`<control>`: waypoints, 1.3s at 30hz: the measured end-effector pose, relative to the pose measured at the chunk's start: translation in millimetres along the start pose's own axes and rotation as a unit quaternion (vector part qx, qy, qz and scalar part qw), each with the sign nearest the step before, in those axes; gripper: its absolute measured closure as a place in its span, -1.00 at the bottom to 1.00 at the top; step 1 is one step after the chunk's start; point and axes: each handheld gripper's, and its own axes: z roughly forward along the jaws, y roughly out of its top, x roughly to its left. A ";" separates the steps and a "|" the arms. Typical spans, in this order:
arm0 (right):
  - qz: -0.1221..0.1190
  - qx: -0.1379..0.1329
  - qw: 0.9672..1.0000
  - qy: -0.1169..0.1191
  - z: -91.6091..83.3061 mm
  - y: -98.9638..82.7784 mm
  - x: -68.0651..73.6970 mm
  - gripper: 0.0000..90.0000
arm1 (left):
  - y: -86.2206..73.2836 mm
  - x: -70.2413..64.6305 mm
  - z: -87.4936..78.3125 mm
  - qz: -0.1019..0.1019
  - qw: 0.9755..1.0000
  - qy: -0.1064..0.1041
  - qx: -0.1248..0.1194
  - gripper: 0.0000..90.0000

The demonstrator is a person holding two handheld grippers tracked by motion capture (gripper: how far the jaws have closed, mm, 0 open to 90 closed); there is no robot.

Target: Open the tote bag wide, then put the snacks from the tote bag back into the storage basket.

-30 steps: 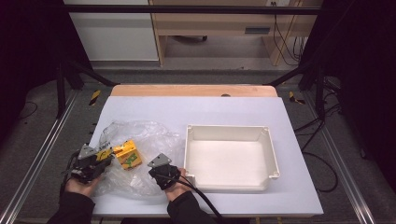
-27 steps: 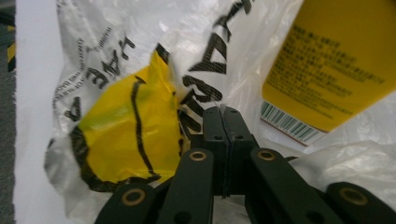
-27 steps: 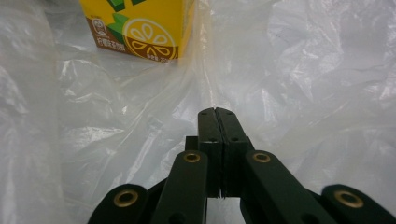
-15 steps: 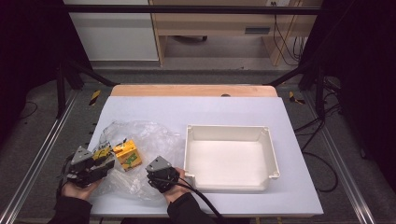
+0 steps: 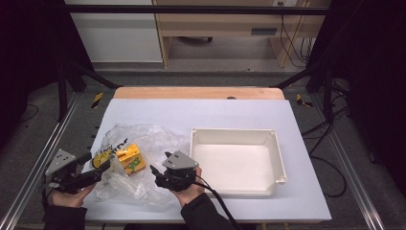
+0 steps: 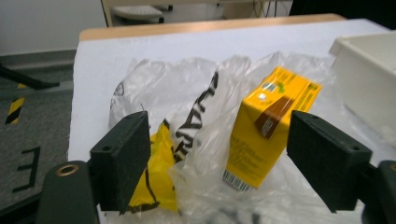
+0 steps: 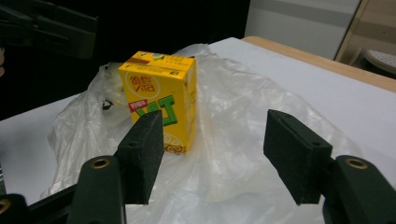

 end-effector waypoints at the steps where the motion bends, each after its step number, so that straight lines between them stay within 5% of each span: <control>1: 0.002 -0.003 1.000 -0.001 -3.8 1.5 -3.4 -0.17 | 2.5 -0.9 -1.8 0.000 1.000 -0.005 -0.008 -0.56; 10: 0.007 -0.008 1.000 -0.026 -46.5 4.5 -41.1 -0.24 | 15.1 -8.7 -0.9 0.022 0.999 -0.017 -0.033 -0.64; 25: 0.041 -0.012 0.993 -0.108 -138.4 -34.2 -115.2 -0.26 | 30.9 -22.6 25.2 0.042 0.999 -0.019 -0.011 -0.68; 32: 0.045 -0.001 0.990 -0.137 -165.7 -52.4 -131.9 -0.26 | 31.7 -27.1 39.4 0.045 0.999 -0.026 0.005 -0.66; 39: 0.048 0.012 0.989 -0.142 -178.4 -68.5 -139.6 -0.24 | 26.4 -25.5 39.3 0.049 0.998 -0.038 0.008 -0.61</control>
